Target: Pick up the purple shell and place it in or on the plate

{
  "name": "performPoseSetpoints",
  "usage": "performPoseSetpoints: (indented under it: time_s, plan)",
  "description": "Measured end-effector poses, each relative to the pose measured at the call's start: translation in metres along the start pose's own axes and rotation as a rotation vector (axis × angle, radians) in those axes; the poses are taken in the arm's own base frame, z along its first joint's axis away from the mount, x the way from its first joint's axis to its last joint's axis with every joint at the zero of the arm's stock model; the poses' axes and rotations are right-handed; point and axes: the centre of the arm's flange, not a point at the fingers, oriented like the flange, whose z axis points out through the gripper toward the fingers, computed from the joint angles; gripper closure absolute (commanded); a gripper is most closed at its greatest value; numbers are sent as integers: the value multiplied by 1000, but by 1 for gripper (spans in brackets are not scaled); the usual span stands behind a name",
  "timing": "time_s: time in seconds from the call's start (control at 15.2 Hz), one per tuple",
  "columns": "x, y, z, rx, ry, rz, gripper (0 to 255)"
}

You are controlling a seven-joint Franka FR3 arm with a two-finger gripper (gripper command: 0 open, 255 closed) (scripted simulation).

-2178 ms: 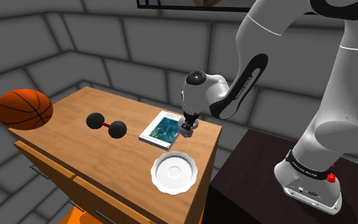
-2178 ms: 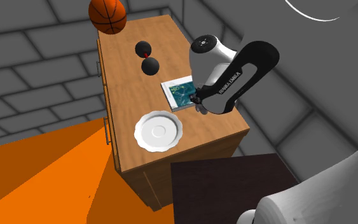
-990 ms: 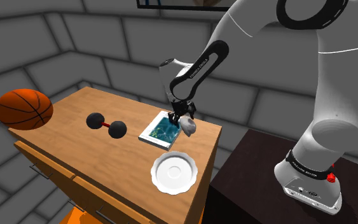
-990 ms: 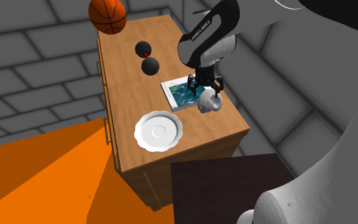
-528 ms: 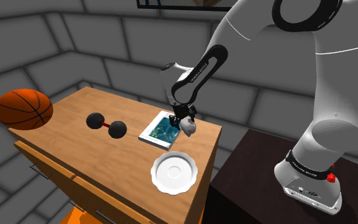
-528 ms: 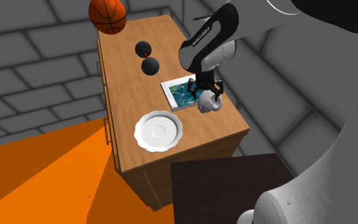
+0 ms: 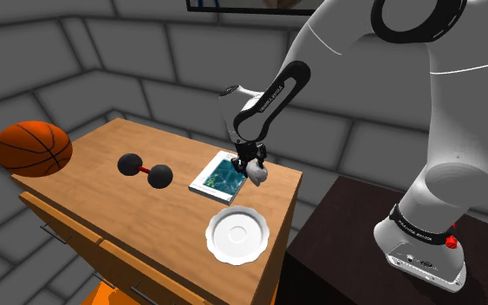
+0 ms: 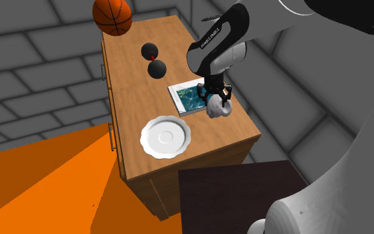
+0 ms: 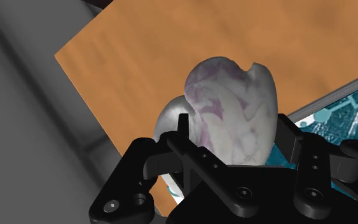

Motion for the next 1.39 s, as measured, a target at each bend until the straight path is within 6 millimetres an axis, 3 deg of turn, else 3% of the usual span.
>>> performPoseSetpoints:
  time_s: [0.46, 1.39]
  plan:
    - [-1, 2, -5, 0, 0, 0, 255]
    - [-12, 14, -77, 0, 0, 1, 255]
